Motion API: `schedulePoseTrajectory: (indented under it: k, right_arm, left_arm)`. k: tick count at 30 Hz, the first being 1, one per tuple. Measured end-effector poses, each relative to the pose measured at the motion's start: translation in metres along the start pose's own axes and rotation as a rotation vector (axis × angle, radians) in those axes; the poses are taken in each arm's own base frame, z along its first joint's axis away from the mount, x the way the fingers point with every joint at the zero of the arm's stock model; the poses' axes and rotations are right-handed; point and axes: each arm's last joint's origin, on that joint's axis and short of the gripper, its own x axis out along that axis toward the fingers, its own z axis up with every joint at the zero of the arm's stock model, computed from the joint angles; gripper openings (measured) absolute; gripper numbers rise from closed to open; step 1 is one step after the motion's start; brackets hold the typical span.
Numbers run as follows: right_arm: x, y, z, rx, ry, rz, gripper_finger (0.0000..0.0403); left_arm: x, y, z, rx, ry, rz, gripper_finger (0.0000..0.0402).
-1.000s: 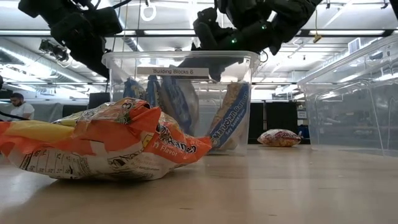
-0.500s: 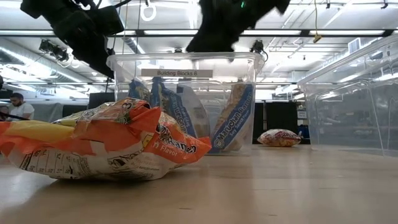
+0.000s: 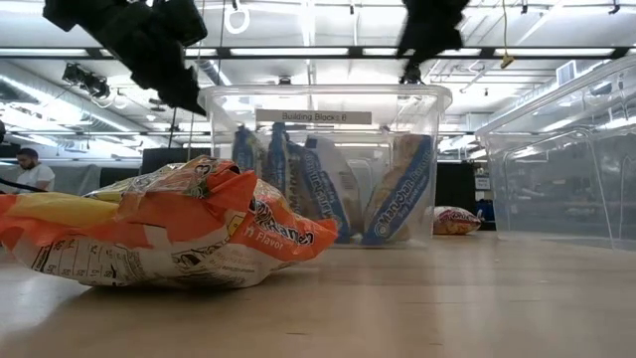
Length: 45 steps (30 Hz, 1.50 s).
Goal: Sort Maruchan noodles
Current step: Put the red noodle pack into the bottom right transparent bin
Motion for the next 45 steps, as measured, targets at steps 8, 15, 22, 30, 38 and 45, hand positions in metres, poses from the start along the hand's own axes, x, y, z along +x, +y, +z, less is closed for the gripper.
schedulePoseTrajectory:
  k: [8,15,22,30,38,45]
  right_arm:
    - [0.014,-0.059,-0.030,0.206,0.124,-0.173,0.0265]
    - [0.061,-0.117,-0.073,0.668,0.235,-0.253,0.0263]
    - [0.093,-0.157,-0.112,0.959,0.302,-0.151,0.0262]
    - [0.110,-0.181,-0.149,1.107,0.243,-0.026,0.0275]
    - [0.135,-0.184,-0.177,1.164,0.257,0.078,0.0307]
    - [0.152,-0.187,-0.178,1.195,0.155,0.192,0.0321]
  left_arm:
    - [-0.012,0.002,-0.002,0.021,0.159,0.015,0.0123]
    - [-0.027,0.002,0.021,-0.022,0.125,0.014,0.0123]
    - [-0.029,0.002,0.025,-0.072,0.115,0.019,0.0123]
    - [-0.029,0.003,0.024,-0.119,0.117,0.068,0.0123]
    - [-0.029,0.004,0.026,-0.121,0.093,0.091,0.0123]
    - [-0.029,0.004,0.026,-0.148,0.090,0.093,0.0123]
